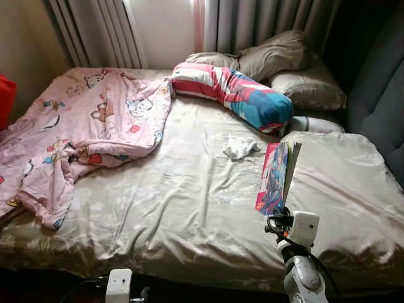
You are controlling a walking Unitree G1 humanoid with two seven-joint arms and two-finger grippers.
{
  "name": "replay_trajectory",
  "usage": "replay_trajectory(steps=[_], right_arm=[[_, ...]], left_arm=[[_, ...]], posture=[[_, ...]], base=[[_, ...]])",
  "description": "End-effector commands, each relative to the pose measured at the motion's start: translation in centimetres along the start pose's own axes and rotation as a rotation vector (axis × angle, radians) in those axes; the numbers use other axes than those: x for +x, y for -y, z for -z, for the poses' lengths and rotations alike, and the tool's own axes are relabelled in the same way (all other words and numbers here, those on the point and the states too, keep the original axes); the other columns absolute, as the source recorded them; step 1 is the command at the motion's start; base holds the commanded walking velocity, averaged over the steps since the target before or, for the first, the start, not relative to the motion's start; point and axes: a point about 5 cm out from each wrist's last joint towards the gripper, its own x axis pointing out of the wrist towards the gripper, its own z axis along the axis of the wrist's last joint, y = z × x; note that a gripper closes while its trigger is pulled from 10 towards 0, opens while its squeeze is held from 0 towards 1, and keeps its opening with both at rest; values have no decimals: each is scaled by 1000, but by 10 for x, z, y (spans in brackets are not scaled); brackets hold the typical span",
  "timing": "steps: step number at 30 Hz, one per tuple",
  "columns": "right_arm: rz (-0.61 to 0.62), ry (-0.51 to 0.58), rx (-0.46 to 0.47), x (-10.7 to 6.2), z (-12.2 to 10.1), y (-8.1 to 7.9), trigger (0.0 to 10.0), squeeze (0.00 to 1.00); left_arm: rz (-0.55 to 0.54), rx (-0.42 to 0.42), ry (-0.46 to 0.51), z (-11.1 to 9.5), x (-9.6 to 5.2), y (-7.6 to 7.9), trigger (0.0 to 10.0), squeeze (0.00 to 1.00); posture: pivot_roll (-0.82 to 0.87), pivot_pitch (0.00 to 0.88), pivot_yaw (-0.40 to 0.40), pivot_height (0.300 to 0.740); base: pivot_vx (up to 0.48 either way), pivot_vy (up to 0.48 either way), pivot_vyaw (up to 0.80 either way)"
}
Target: Clean up the room
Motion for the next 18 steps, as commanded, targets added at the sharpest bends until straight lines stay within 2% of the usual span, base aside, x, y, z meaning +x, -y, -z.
replay_trajectory(steps=[1, 4, 7, 18], right_arm=[[4, 25, 8, 3, -6, 0, 10000, 0], [15, 12, 10, 4, -5, 2, 10000, 0], [15, 16, 18, 4, -5, 2, 10000, 0], [5, 12, 11, 3, -4, -1, 10000, 0]], left_arm=[[5, 14, -27, 9, -3, -1, 10000, 0], [8, 16, -28, 10, -3, -1, 10000, 0], [10, 18, -29, 10, -3, -1, 10000, 0], [16, 28, -29, 11, -4, 0, 10000, 0]], posture=[[-30, 166, -3, 729], [-30, 166, -3, 729], [-29, 160, -2, 729], [-26, 148, -4, 729]], base=[[0, 0, 0], [0, 0, 0], [0, 0, -531], [22, 0, 0]])
